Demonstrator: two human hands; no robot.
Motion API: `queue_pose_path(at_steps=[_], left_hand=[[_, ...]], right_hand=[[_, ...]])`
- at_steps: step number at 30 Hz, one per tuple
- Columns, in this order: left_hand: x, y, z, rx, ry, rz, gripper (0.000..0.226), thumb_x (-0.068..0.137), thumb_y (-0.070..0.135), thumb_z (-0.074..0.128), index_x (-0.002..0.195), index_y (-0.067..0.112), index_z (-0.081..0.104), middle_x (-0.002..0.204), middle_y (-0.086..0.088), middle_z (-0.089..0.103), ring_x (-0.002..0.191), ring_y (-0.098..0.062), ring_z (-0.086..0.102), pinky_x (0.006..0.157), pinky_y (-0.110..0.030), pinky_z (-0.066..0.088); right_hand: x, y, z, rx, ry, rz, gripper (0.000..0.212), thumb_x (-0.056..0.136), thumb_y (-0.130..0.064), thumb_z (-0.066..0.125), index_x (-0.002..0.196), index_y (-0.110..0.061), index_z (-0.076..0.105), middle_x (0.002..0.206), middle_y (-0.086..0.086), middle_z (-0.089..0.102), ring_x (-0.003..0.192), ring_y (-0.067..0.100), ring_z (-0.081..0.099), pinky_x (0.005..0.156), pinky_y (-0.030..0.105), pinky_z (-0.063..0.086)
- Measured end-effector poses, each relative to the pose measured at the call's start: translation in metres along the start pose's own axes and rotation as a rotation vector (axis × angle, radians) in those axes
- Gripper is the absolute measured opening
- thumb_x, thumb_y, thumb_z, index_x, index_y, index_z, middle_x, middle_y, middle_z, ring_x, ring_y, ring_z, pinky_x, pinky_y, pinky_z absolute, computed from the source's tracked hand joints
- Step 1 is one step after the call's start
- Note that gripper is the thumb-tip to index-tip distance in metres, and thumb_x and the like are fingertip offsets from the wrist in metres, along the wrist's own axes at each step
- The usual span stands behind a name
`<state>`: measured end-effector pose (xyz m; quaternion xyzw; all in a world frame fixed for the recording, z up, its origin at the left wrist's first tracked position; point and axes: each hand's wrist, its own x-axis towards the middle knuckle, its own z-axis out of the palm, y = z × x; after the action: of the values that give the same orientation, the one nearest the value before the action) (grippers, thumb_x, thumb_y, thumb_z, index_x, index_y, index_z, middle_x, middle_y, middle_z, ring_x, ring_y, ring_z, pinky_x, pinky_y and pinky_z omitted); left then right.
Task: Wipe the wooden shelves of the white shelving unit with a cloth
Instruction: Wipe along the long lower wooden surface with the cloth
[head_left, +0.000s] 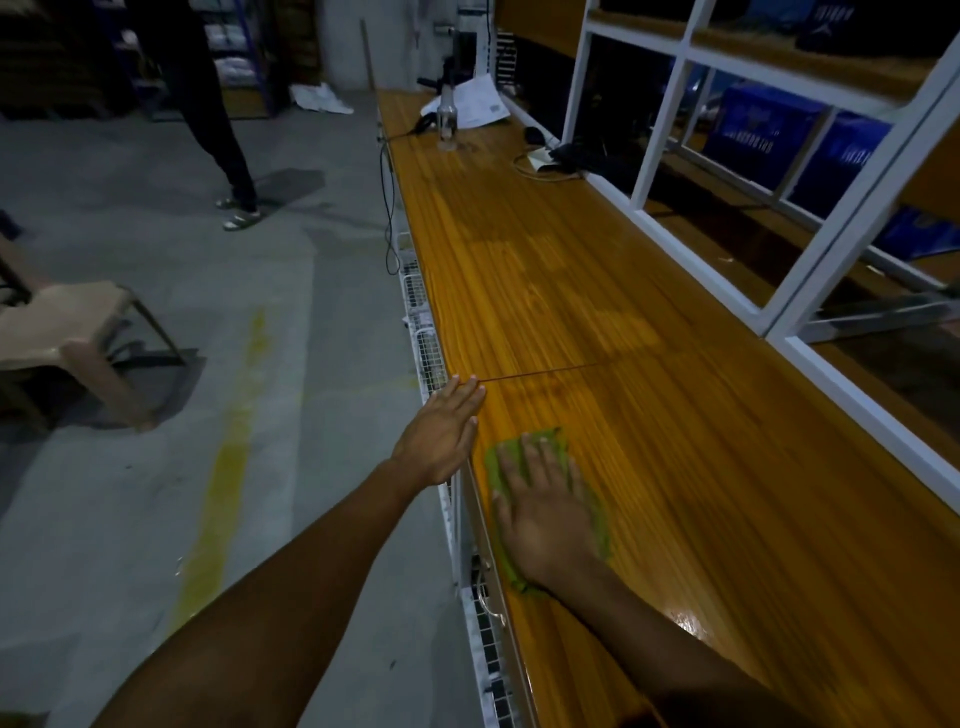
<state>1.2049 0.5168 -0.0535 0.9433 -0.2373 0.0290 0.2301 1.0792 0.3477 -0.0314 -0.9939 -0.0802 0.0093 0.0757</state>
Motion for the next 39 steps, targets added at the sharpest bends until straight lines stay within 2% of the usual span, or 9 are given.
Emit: queue_pose_path(at_steps=[6,10,14,19,24,27,32,35,39], left_hand=[[0.009,-0.009,-0.004,-0.407,0.132,-0.091,0.051,0.097,0.027,0.03,0.143,0.015,0.046,0.152,0.001,0.035,0.145,-0.015,0.027,0.116,-0.023,0.022],[0.015,-0.015,-0.009,-0.515,0.134,-0.134,0.061,0.093,0.038,0.027,0.148,0.015,0.037,0.152,-0.006,0.04,0.139,-0.017,0.039,0.117,-0.033,0.03],[0.012,-0.012,-0.013,-0.393,0.104,-0.081,0.057,0.094,0.028,0.027,0.148,0.013,0.035,0.151,-0.01,0.04,0.139,-0.024,0.039,0.114,-0.037,0.033],[0.01,-0.006,-0.011,-0.061,0.041,0.058,0.055,0.097,0.031,0.024,0.146,0.011,0.041,0.157,-0.011,0.028,0.147,-0.026,0.022,0.12,-0.043,0.018],[0.017,0.017,-0.001,0.145,-0.037,-0.057,0.058,0.1,0.034,0.023,0.153,0.008,0.022,0.162,-0.013,0.011,0.15,-0.028,0.006,0.121,-0.046,0.009],[0.018,0.026,-0.001,0.206,-0.106,-0.084,0.061,0.102,0.034,0.025,0.153,0.002,0.014,0.161,-0.019,0.004,0.15,-0.033,0.0,0.121,-0.047,0.004],[0.022,0.032,0.002,0.216,-0.207,0.126,0.069,0.096,0.045,0.012,0.155,0.008,0.012,0.163,-0.015,0.002,0.15,-0.028,-0.001,0.122,-0.045,0.002],[0.027,0.028,0.005,0.209,-0.229,0.153,0.069,0.097,0.05,0.011,0.156,0.014,0.009,0.163,-0.011,-0.002,0.15,-0.025,-0.004,0.121,-0.045,0.002],[0.04,0.031,0.009,0.244,-0.216,0.164,0.065,0.098,0.055,0.012,0.156,0.025,0.01,0.163,-0.009,0.0,0.15,-0.026,-0.002,0.12,-0.048,0.002]], right_hand=[[0.077,-0.026,0.004,-0.011,-0.007,-0.068,0.061,0.104,-0.041,0.024,0.161,-0.021,0.012,0.169,0.008,0.004,0.155,0.027,-0.002,0.124,0.05,-0.002],[0.119,-0.021,0.001,0.039,-0.008,0.007,0.057,0.107,-0.041,0.019,0.161,-0.024,0.01,0.169,0.005,0.003,0.155,0.023,-0.002,0.124,0.048,0.0],[0.125,0.02,-0.006,0.039,0.032,0.153,0.058,0.106,-0.045,0.017,0.16,-0.023,0.017,0.168,0.008,0.011,0.155,0.025,0.005,0.124,0.048,0.006],[0.121,0.061,-0.012,0.019,0.009,0.395,0.058,0.106,-0.046,0.021,0.16,-0.024,0.02,0.168,0.008,0.012,0.154,0.025,0.007,0.123,0.046,0.003],[0.084,-0.002,-0.001,0.018,-0.003,0.245,0.069,0.097,-0.051,0.0,0.16,-0.027,0.015,0.168,0.008,0.008,0.155,0.025,0.003,0.123,0.049,0.0],[0.025,-0.004,-0.002,0.046,-0.008,0.182,0.066,0.099,-0.054,0.001,0.161,-0.031,0.006,0.168,0.004,0.001,0.155,0.024,-0.004,0.124,0.048,-0.002],[-0.016,0.055,-0.012,0.045,0.032,0.324,0.071,0.096,-0.062,-0.001,0.16,-0.033,0.006,0.168,0.004,0.001,0.155,0.025,0.0,0.123,0.049,0.002],[0.006,0.08,-0.013,0.046,0.063,0.458,0.073,0.096,-0.059,0.005,0.161,-0.027,0.014,0.168,0.01,0.013,0.154,0.029,0.01,0.123,0.051,0.009],[0.051,0.072,-0.01,0.03,0.027,0.497,0.06,0.106,-0.049,0.016,0.161,-0.025,0.011,0.168,0.01,0.009,0.154,0.028,0.005,0.122,0.047,0.002]])
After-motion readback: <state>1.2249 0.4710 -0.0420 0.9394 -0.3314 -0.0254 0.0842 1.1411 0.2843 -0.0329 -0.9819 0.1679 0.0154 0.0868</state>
